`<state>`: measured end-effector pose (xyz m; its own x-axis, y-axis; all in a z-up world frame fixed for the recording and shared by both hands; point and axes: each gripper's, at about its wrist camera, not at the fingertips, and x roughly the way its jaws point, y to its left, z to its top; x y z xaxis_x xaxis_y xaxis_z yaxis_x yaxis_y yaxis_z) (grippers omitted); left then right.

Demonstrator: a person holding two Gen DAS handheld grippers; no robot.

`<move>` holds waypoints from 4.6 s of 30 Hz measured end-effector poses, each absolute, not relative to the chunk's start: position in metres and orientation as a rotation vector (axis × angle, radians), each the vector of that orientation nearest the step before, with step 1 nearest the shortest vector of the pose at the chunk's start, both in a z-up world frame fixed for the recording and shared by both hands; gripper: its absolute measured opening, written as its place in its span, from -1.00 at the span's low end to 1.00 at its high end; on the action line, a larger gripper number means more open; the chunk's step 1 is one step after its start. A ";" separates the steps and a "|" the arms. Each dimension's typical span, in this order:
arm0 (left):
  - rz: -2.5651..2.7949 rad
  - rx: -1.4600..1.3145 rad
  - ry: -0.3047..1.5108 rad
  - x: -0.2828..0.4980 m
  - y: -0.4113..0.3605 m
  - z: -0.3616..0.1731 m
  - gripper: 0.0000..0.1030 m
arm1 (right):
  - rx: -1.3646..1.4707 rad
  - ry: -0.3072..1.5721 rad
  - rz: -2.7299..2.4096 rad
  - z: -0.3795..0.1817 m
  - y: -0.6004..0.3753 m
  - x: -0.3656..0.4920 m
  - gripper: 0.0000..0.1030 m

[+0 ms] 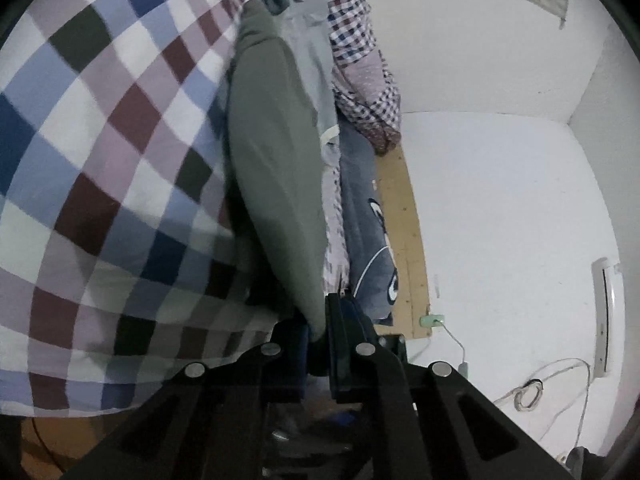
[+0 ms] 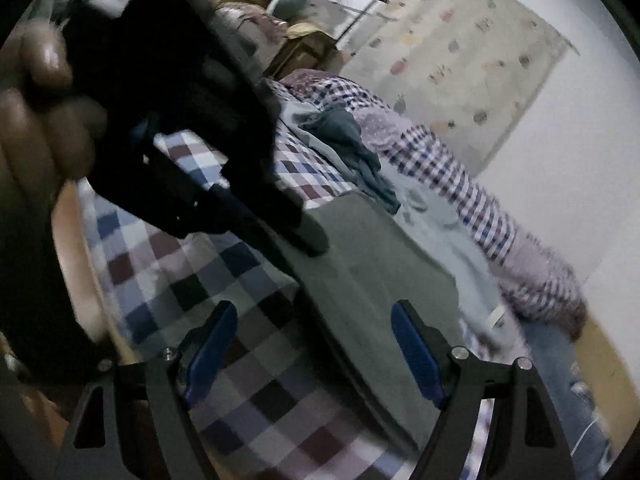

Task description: Fold clothes

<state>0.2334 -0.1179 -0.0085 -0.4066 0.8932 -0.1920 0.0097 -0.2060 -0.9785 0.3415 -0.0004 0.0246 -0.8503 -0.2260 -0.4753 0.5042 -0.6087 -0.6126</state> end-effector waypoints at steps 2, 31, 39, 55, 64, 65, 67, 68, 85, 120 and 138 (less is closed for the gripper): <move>1.685 -1.106 -1.385 0.231 -0.117 -0.007 -0.89 | 0.464 1.129 -2.451 0.022 -0.005 0.335 0.58; 1.912 -1.036 -1.436 0.115 -0.164 0.002 0.32 | 0.554 0.727 -2.569 0.078 0.041 0.285 -0.84; 1.906 -1.029 -1.483 0.056 -0.177 -0.008 0.32 | 0.564 0.655 -2.598 0.088 0.062 0.287 -0.84; 2.046 -1.014 -1.330 0.028 -0.156 0.033 -0.75 | 0.567 0.650 -2.635 0.097 0.084 0.297 -0.84; 2.152 -0.889 -1.273 0.057 -0.185 0.126 -0.77 | 0.481 0.477 -2.605 0.147 0.085 0.295 -0.85; 2.169 -0.871 -1.279 0.062 -0.193 0.137 -0.77 | 0.471 0.434 -2.581 0.154 0.082 0.291 -0.85; 2.205 -0.832 -1.291 0.074 -0.213 0.158 -0.77 | 0.452 0.350 -2.531 0.169 0.077 0.282 -0.85; 2.234 -0.808 -1.292 0.081 -0.225 0.169 -0.77 | 0.441 0.312 -2.504 0.177 0.073 0.277 -0.85; 2.669 -0.594 -1.449 0.164 -0.470 0.250 -0.77 | 0.407 0.119 -2.098 0.245 -0.135 0.157 -0.84; 2.880 -0.492 -1.734 0.290 -0.728 0.105 -0.77 | 0.155 0.776 -1.846 0.102 -0.434 0.250 -0.84; 2.965 -0.758 -1.752 0.363 -0.737 0.070 0.08 | 0.197 0.972 -1.605 0.066 -0.427 0.331 0.26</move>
